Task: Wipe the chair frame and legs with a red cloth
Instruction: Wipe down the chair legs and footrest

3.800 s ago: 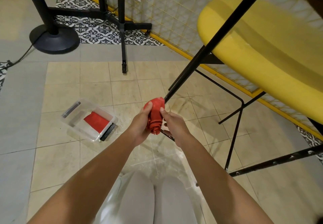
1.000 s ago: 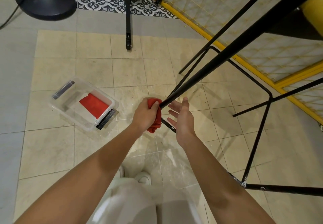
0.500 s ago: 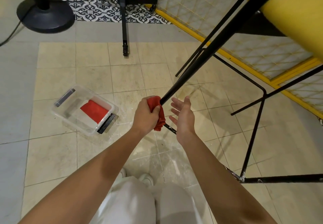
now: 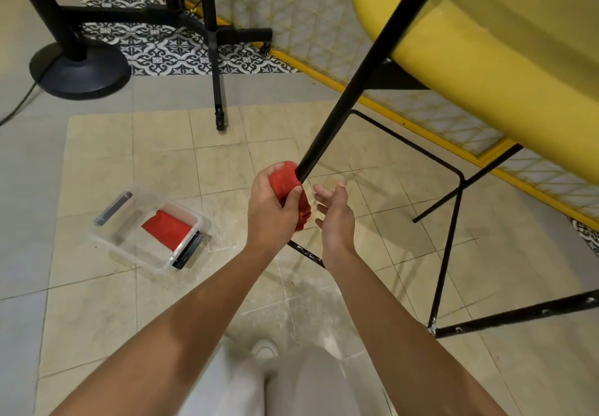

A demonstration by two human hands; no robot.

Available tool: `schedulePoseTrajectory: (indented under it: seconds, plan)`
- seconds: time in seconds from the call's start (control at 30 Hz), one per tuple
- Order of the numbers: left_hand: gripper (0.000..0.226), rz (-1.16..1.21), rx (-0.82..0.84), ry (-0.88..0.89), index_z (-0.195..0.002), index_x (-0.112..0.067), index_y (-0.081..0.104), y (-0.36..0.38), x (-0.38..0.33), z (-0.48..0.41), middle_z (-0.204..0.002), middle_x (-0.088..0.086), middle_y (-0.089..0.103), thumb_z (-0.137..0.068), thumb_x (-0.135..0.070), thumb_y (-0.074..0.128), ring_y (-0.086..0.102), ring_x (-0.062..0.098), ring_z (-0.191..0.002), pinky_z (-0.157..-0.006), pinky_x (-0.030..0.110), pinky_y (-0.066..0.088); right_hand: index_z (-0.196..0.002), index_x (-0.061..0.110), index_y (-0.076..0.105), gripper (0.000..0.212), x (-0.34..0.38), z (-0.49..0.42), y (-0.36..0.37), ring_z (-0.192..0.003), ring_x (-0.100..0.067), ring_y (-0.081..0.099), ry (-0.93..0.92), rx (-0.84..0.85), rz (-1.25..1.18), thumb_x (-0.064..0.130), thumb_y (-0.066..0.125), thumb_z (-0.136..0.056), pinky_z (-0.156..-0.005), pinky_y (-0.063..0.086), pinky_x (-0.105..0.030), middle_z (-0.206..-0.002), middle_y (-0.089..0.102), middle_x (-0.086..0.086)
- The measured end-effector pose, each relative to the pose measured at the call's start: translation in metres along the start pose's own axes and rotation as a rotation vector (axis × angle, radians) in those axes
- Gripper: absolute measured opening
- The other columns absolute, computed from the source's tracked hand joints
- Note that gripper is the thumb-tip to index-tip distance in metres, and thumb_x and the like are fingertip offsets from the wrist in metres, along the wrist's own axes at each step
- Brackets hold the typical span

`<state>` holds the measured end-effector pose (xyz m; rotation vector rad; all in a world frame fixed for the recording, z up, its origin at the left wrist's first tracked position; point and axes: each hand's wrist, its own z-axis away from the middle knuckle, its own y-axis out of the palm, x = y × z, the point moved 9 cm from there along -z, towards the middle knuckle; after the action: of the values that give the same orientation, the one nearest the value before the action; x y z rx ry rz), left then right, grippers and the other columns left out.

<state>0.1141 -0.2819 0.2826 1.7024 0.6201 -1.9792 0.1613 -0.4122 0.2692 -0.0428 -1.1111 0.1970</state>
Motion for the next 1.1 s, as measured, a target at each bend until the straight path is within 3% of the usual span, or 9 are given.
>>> schedulePoseTrajectory:
  seconds: [0.1,0.23,0.37,0.5,0.73,0.87,1.1]
  plan:
    - [0.032,0.031,-0.006,-0.051,-0.114,-0.034,0.047,0.0,0.003,-0.001,-0.115,0.011,0.057,-0.09,-0.017,0.059,0.07,0.021,-0.07,-0.053,0.03,0.057,-0.102,0.026,0.068,0.053,0.002,0.002,-0.001,-0.116,-0.015,0.052,-0.006,0.005,0.008,0.053,0.023,-0.097,-0.108,0.035,-0.044,-0.119,0.062,0.002]
    - [0.03,-0.017,0.002,-0.049,-0.113,-0.035,0.046,-0.002,-0.007,-0.003,-0.115,0.009,0.058,-0.091,-0.019,0.059,0.07,0.02,-0.069,-0.053,0.032,0.057,-0.102,0.027,0.067,0.051,0.013,0.004,0.001,-0.115,-0.014,0.052,-0.021,0.018,-0.001,0.049,0.022,-0.098,-0.109,0.034,-0.045,-0.121,0.062,0.002]
    - [0.034,-0.047,0.007,0.063,-0.115,-0.041,0.045,0.002,-0.04,-0.003,-0.119,-0.003,0.055,-0.087,-0.029,0.06,0.062,0.017,-0.102,-0.078,0.042,0.058,-0.095,0.03,0.068,0.048,0.028,0.007,0.0,-0.116,-0.014,0.051,-0.072,0.006,-0.02,0.048,0.023,-0.098,-0.108,0.034,-0.044,-0.119,0.062,0.003]
    - [0.039,-0.045,-0.011,0.179,-0.127,-0.026,0.045,0.003,-0.065,0.0,-0.124,-0.007,0.05,-0.091,-0.022,0.059,0.052,0.009,-0.113,-0.093,0.034,0.051,-0.097,0.03,0.071,0.052,0.042,0.011,-0.003,-0.119,-0.014,0.05,-0.143,-0.014,-0.02,0.053,0.024,-0.095,-0.108,0.033,-0.045,-0.122,0.061,0.003]
    - [0.04,-0.077,-0.003,0.041,-0.122,-0.035,0.043,0.001,-0.031,0.004,-0.118,0.001,0.056,-0.084,-0.039,0.058,0.064,0.027,-0.099,-0.078,0.05,0.056,-0.092,0.036,0.069,0.048,0.041,0.021,-0.009,-0.122,-0.015,0.047,-0.152,0.005,-0.009,0.05,0.023,-0.098,-0.111,0.03,-0.046,-0.125,0.058,0.004]
    - [0.037,-0.107,-0.001,0.014,-0.125,-0.027,0.043,0.0,-0.032,0.002,-0.117,0.002,0.054,-0.09,-0.03,0.058,0.063,0.025,-0.099,-0.077,0.047,0.057,-0.092,0.037,0.069,0.05,0.036,0.02,-0.011,-0.12,-0.014,0.048,-0.138,0.007,-0.009,0.054,0.022,-0.097,-0.111,0.029,-0.047,-0.124,0.058,0.004]
    - [0.04,-0.06,0.028,0.01,-0.123,-0.039,0.042,0.003,-0.026,0.005,-0.12,-0.001,0.054,-0.086,-0.038,0.057,0.064,0.027,-0.101,-0.078,0.049,0.057,-0.097,0.032,0.069,0.05,0.026,0.014,-0.006,-0.118,-0.014,0.05,-0.098,0.038,0.007,0.05,0.022,-0.098,-0.109,0.032,-0.045,-0.12,0.061,0.005]
